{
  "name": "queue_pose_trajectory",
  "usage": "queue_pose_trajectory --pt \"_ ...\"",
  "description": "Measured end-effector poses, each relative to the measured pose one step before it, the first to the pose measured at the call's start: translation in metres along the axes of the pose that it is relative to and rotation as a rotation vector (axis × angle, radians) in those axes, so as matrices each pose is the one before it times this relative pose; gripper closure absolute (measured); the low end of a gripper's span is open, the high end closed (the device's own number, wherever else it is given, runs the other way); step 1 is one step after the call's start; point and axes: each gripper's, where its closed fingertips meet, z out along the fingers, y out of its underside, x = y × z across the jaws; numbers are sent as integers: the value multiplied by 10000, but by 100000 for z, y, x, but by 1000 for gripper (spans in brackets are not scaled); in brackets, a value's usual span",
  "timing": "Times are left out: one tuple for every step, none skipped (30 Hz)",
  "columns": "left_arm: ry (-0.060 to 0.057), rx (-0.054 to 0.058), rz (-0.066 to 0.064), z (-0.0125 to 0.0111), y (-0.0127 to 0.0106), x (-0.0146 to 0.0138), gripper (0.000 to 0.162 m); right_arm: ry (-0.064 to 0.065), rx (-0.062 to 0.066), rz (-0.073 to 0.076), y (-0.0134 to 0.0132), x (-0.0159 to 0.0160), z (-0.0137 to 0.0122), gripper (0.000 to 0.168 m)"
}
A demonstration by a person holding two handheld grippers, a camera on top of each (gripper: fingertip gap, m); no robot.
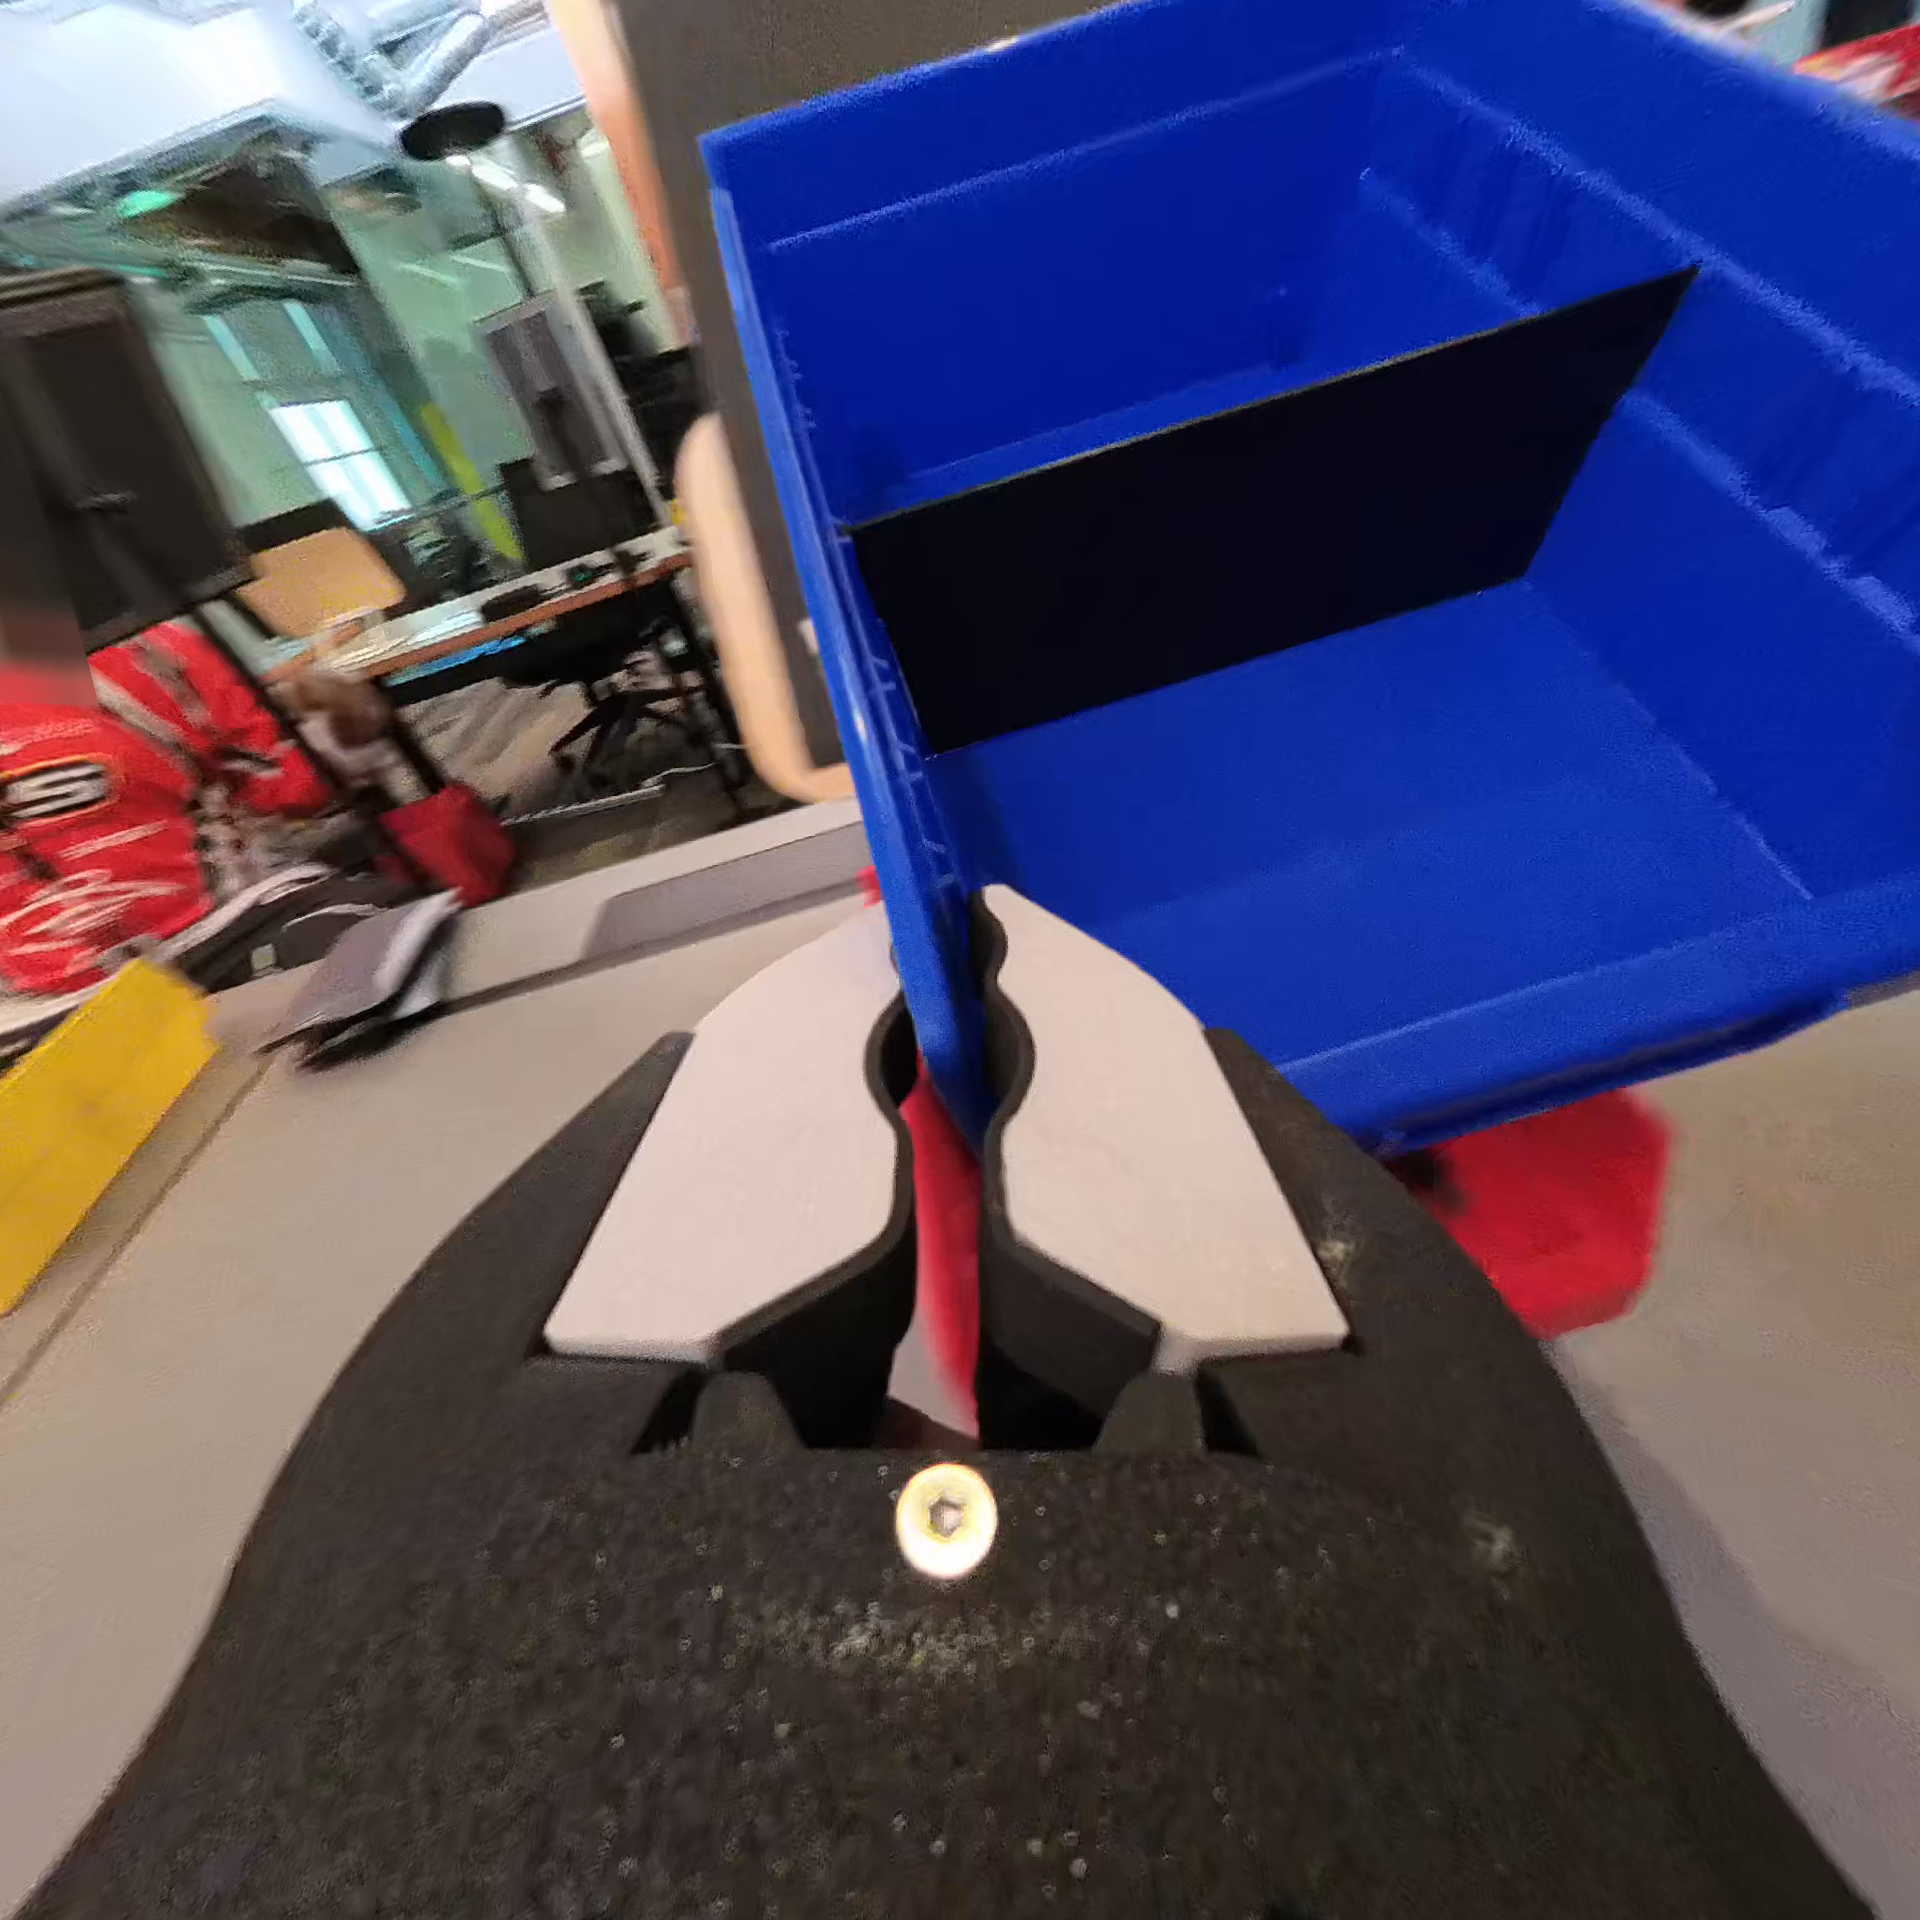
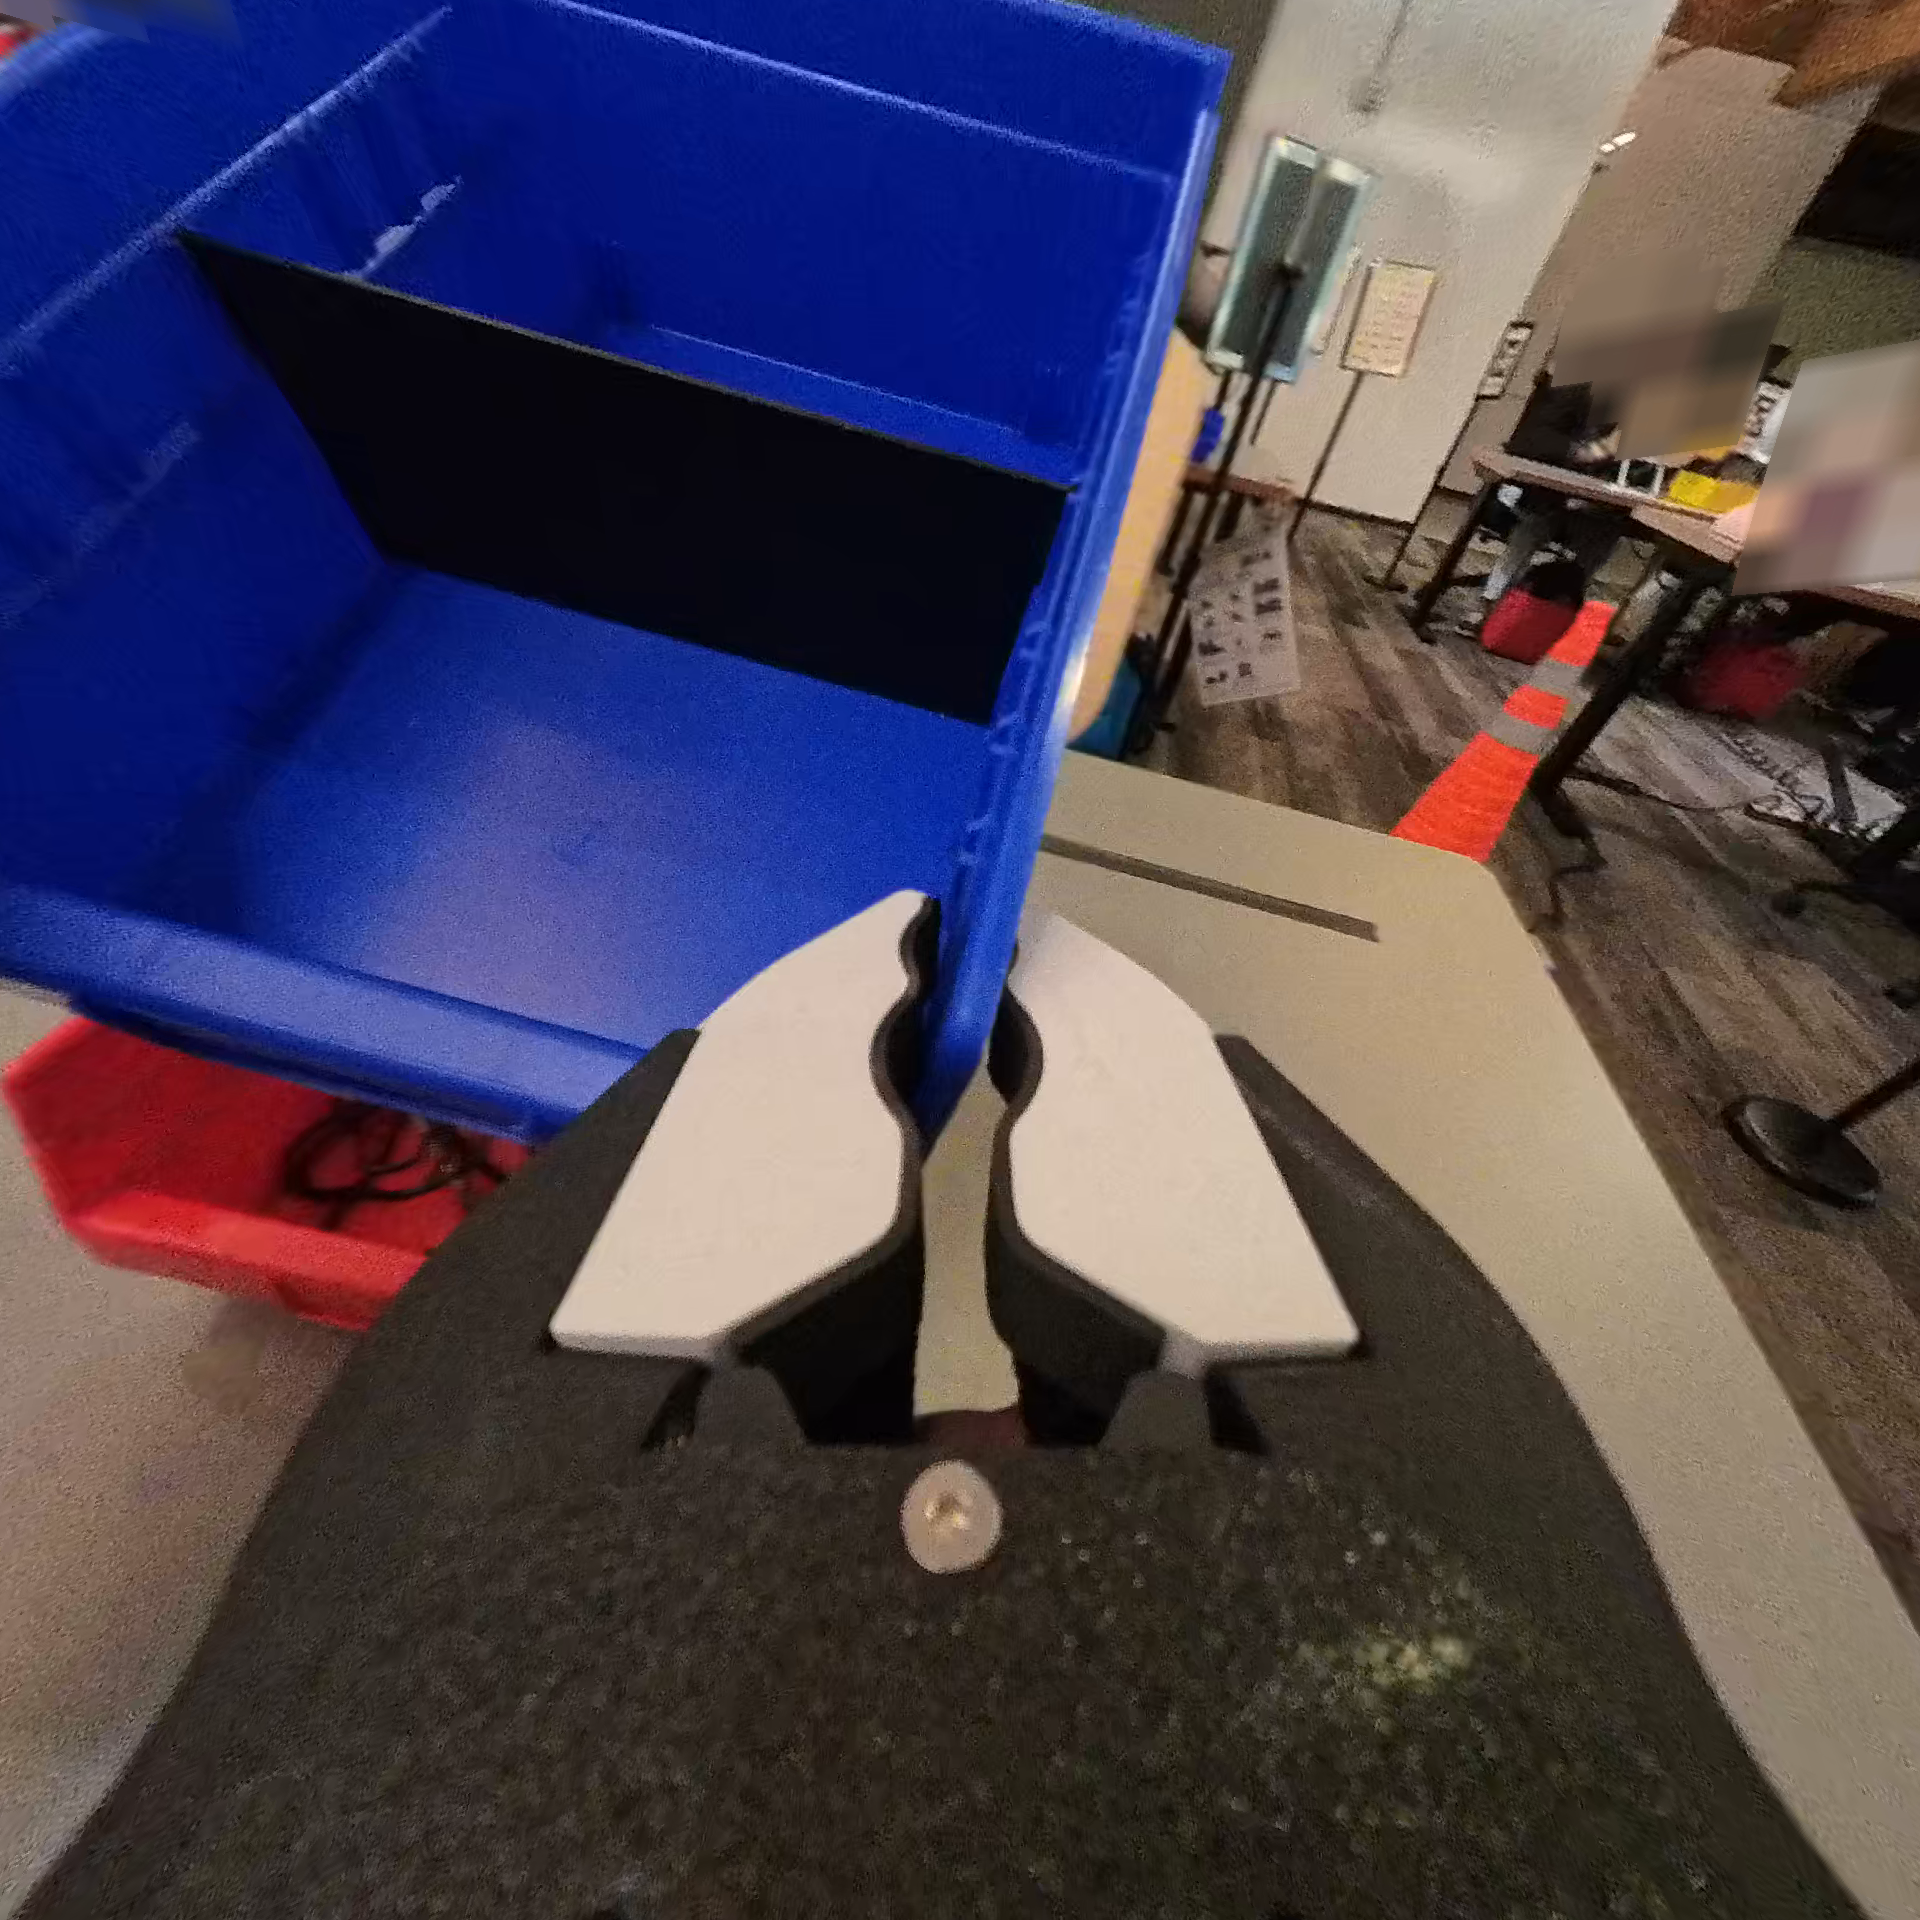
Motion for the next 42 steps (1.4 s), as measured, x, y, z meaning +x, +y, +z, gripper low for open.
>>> queue_pose_trajectory --pt "341 -18 56 1455 -825 2746 156 258 -172 190 913 2912 119 162" --pt "336 -31 51 1509 -682 2782 157 331 -244 220 1087 2954 156 162" --pt "322 -40 11 1518 -500 2767 157 353 -210 266 1129 2873 159 162" --pt "310 -50 26 1456 -321 2694 157 337 -184 260 1135 2762 145 163" --pt "305 -62 73 1387 -151 2565 157 285 -193 245 1130 2604 154 163" --pt "299 -103 72 1269 14 2371 157 170 -145 211 1089 2361 148 163" --pt "329 -134 74 1098 130 2208 157 63 -144 103 1077 2104 168 163" --pt "348 -160 180 940 230 2041 156 38 -221 94 1184 1916 204 163" --pt "313 -177 246 828 278 1831 155 -44 -275 53 1275 1623 229 163" --pt "276 -173 130 746 343 1612 155 -2 -296 15 1315 1406 269 162" --pt "195 -195 64 702 475 1372 154 55 -282 0 1275 1155 303 162" --pt "99 -217 56 671 611 1111 154 42 -309 -14 1210 867 358 162" --pt "104 -221 -35 639 708 876 153 40 -343 -29 1109 664 403 162" --pt "130 -253 -133 593 835 698 153 6 -312 3 918 450 378 162" --pt "116 -265 -161 540 903 476 153 -67 -290 91 762 208 393 162" --pt "104 -234 -163 436 893 274 153 -121 -285 95 666 12 369 162" --pt "93 -207 -184 334 847 110 153 -150 -234 29 552 -132 354 162" --pt "69 -192 -177 240 788 -12 153 -144 -188 -77 445 -246 345 162" --pt "60 -156 -141 155 686 -39 153 -72 -199 -141 393 -217 332 162" --pt "27 -107 -117 76 607 -24 152 23 -208 -109 372 -146 322 162" --pt "-60 -25 -70 -7 508 -48 151 36 84 -128 -100 -141 204 162" --pt "-83 118 -46 -144 296 4 151 38 -29 -90 -6 -106 187 163" --pt "-17 155 -13 -201 208 177 149 121 -50 -95 47 54 186 162" --pt "26 99 21 -180 232 311 148 142 14 -127 -30 183 118 163" --pt "168 41 -14 -163 263 453 146 133 29 -125 -74 337 48 163" --pt "358 11 -114 -196 228 614 144 109 61 -1 -50 393 69 162" --pt "344 77 -179 -343 19 468 142 8 109 194 -70 286 111 161" --pt "282 180 -106 -579 -221 255 142 -33 131 335 -76 222 108 158" --pt "243 206 -5 -802 -345 67 142 -63 80 373 -24 121 97 156" --pt "245 231 3 -1003 -417 -88 142 -3 -56 348 84 150 43 151" --pt "292 272 -57 -1273 -506 -242 141 24 -165 220 113 166 -105 140" --pt "268 292 -92 -1519 -570 -512 139 133 -6 105 -173 272 -357 137" --pt "82 249 -126 -1709 -507 -1014 138 275 268 40 -571 416 -592 136" --pt "-52 170 -190 -1780 -414 -1463 138 244 277 -32 -729 318 -721 133" --pt "-81 108 -285 -1826 -361 -1778 137 307 189 -83 -818 307 -811 131" --pt "-174 61 -359 -1831 -270 -2146 134 440 217 -151 -1022 280 -903 128" --pt "-280 20 -357 -1757 -155 -2460 130 309 328 -268 -1268 -175 -976 128" --pt "-406 -50 -312 -1601 3 -2722 124 -2 382 -261 -1503 -935 -962 128" --pt "-519 -149 -218 -1390 204 -2882 117 -385 366 -192 -1586 -1853 -833 128" --pt "-600 -203 -119 -1141 372 -2909 109 -826 297 -160 -1513 -2898 -554 128" --pt "-630 -171 -62 -902 441 -2831 105 -1120 186 -117 -1297 -3738 -146 124" --pt "-634 -95 -6 -627 468 -2655 103 -1222 23 -60 -923 -4233 328 116"
